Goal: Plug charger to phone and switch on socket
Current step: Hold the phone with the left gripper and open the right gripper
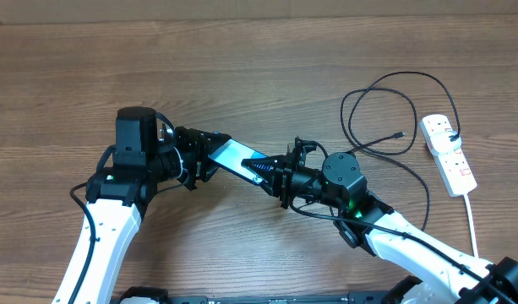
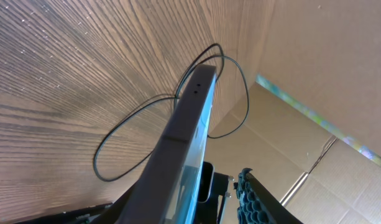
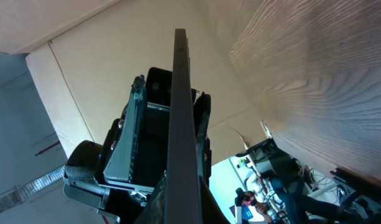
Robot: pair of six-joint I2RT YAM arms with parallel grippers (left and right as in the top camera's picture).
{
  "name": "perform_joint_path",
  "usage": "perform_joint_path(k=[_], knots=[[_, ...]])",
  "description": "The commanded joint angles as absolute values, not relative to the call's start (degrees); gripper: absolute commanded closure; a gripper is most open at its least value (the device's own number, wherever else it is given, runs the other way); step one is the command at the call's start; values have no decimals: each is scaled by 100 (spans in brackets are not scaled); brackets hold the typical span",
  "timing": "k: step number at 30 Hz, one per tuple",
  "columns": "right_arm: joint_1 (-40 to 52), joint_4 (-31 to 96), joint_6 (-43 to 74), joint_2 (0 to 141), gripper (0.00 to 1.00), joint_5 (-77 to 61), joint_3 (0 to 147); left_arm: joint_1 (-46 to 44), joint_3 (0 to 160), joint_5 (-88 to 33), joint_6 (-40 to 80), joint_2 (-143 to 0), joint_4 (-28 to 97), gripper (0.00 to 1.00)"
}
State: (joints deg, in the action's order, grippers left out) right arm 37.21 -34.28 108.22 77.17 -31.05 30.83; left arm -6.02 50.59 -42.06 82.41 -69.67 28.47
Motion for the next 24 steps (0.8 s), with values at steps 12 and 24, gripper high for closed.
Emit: perform_joint_path(k=[12,24], knots=[[3756,-3535,10956,7653,96,-3004,3118,-978,5028,-4211,8409,-7002,2606,81],[3756,-3555,11319,7653,96,-3203,3120,-978,5028,-3994,8488,-7002,2604,96]])
